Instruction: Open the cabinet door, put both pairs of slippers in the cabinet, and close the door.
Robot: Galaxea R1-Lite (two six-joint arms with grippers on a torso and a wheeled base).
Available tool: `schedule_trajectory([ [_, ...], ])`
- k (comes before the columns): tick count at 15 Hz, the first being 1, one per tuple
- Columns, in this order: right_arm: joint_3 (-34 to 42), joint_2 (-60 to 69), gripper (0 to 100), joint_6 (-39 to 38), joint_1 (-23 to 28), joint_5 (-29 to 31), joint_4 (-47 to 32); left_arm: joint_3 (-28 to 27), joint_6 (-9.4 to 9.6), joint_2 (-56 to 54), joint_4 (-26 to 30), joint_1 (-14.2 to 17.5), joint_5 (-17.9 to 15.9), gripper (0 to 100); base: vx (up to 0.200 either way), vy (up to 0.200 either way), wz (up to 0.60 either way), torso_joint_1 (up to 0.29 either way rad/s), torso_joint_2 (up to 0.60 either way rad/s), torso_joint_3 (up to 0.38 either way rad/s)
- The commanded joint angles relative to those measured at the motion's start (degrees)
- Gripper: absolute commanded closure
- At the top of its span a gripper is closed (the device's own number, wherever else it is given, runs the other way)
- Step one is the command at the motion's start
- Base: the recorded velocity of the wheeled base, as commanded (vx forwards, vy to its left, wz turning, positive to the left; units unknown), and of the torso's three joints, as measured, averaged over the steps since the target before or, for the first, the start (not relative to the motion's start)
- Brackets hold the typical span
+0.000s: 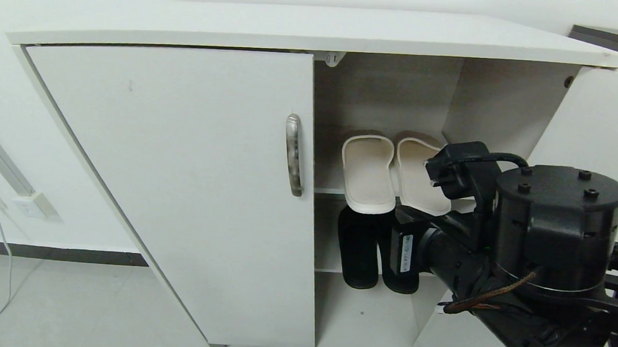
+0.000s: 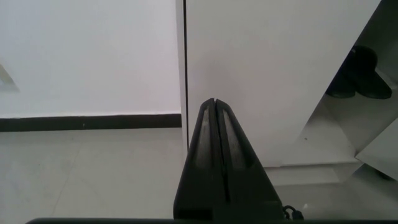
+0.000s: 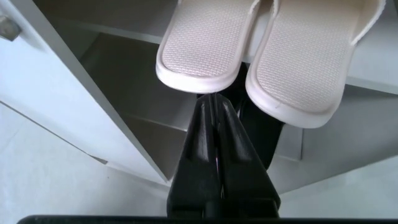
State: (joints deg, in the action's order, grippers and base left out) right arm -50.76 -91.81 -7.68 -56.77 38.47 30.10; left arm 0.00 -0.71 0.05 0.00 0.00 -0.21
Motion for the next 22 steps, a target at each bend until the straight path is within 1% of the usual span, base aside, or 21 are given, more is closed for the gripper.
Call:
schedule_trajectory([
  [1, -0.04, -0.39, 100, 0.03, -0.01, 0.02, 0.05, 0.0, 0.0, 0.04, 0.0, 0.0, 0.03, 100, 0.0, 0.0, 0.0, 0.0, 0.0, 0.0],
  [2, -0.04, -0.48, 100, 0.03, -0.01, 0.02, 0.05, 0.0, 0.0, 0.04, 0.0, 0.0, 0.03, 100, 0.0, 0.0, 0.0, 0.0, 0.0, 0.0],
  [19, 1.45, -0.83, 100, 0.3, 0.61, -0.33, 1.01, 0.0, -0.08, -0.05, 0.0, 0.0, 0.03, 100, -0.2, 0.0, 0.0, 0.003, 0.0, 0.003],
  [22, 2.07, -0.74, 100, 0.39, 0.87, -0.86, 1.1, 0.0, -0.08, 0.04, 0.0, 0.0, 0.03, 100, 0.0, 0.0, 0.0, 0.0, 0.0, 0.0],
])
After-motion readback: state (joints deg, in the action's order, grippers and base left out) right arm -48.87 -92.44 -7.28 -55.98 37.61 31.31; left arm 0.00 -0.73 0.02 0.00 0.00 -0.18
